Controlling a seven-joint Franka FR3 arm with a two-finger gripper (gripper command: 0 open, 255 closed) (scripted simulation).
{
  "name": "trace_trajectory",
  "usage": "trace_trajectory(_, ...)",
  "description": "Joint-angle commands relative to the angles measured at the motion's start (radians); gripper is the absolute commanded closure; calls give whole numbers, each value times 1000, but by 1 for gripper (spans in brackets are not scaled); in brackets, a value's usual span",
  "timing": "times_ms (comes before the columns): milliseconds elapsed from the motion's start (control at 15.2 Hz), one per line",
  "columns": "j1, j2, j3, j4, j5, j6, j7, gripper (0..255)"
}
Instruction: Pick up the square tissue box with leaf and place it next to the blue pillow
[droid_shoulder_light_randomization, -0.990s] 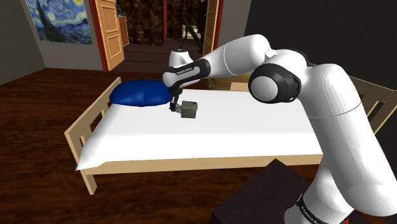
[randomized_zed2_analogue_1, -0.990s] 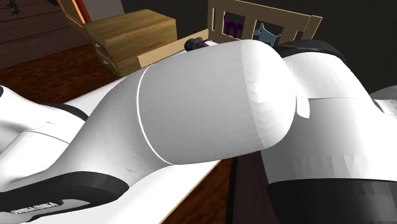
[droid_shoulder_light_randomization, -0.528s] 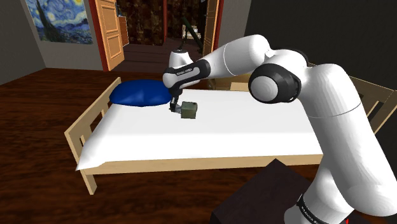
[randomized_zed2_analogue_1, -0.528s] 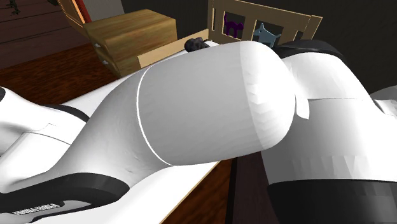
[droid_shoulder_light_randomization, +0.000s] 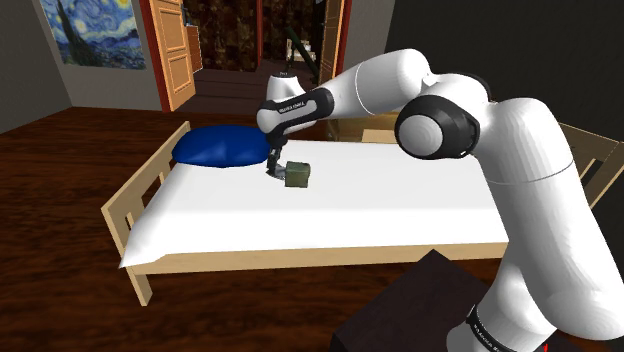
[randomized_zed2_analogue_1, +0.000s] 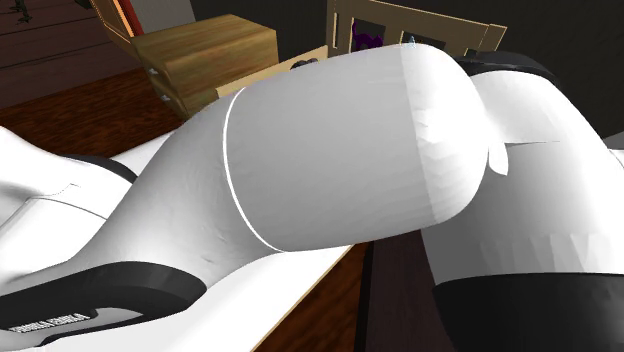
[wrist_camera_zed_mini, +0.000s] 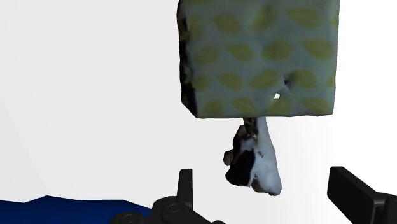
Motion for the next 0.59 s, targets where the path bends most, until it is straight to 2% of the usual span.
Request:
trace_trajectory(0, 12, -35, -7, 3, -11, -38, 9, 0)
trace_trajectory(528, 16, -51, -10, 4, -16, -54, 12, 0)
